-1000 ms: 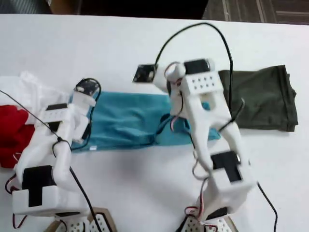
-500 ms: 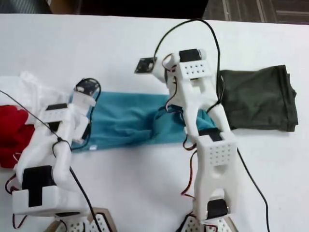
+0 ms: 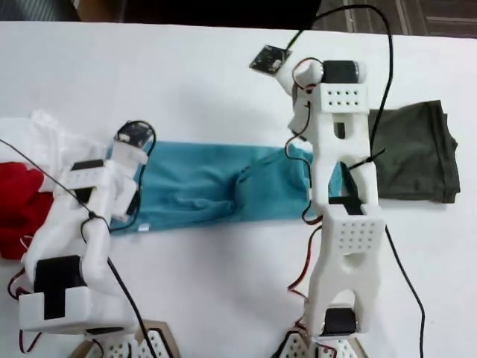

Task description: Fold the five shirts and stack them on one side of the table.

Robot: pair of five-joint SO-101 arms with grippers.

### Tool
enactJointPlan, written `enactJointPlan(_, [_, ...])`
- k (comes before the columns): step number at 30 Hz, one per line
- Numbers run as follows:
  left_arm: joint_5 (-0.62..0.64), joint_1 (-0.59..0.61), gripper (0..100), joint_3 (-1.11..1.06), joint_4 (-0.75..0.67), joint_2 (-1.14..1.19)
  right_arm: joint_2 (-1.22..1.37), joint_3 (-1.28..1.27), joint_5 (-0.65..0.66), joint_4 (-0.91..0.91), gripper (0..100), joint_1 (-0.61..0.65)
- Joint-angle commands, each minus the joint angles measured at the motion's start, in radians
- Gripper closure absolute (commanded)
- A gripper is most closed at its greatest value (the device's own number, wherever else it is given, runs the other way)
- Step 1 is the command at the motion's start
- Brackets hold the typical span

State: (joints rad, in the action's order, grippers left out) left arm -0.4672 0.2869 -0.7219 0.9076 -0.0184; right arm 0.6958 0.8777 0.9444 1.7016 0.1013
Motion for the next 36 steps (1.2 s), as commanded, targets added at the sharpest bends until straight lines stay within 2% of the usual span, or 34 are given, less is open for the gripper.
enactJointPlan(1, [0.008,0.011,97,0.013,-0.009,0.003,-0.108,-0.043,-0.018,0.010,98.0,0.005])
enactJointPlan(9, [0.008,0.011,97,0.013,-0.009,0.003,-0.423,-0.554,-0.038,-0.002,97.6,0.107])
enactJointPlan(15, [0.006,0.011,97,0.013,-0.009,0.003,-0.407,-0.818,-0.038,-0.222,97.7,0.062])
enactJointPlan(20, [0.006,0.011,97,0.013,-0.009,0.003,-0.305,-0.796,0.021,-0.343,97.7,-0.008])
enactJointPlan(27, [0.006,0.011,97,0.013,-0.009,0.003,-0.234,-0.592,0.026,-0.328,97.7,-0.093])
enactJointPlan(33, [0.006,0.011,97,0.013,-0.009,0.005,-0.240,-0.568,0.014,-0.312,97.7,-0.065])
enactJointPlan(36, [0.006,0.011,97,0.013,-0.009,0.005,-0.242,-0.571,-0.044,-0.254,97.7,-0.016])
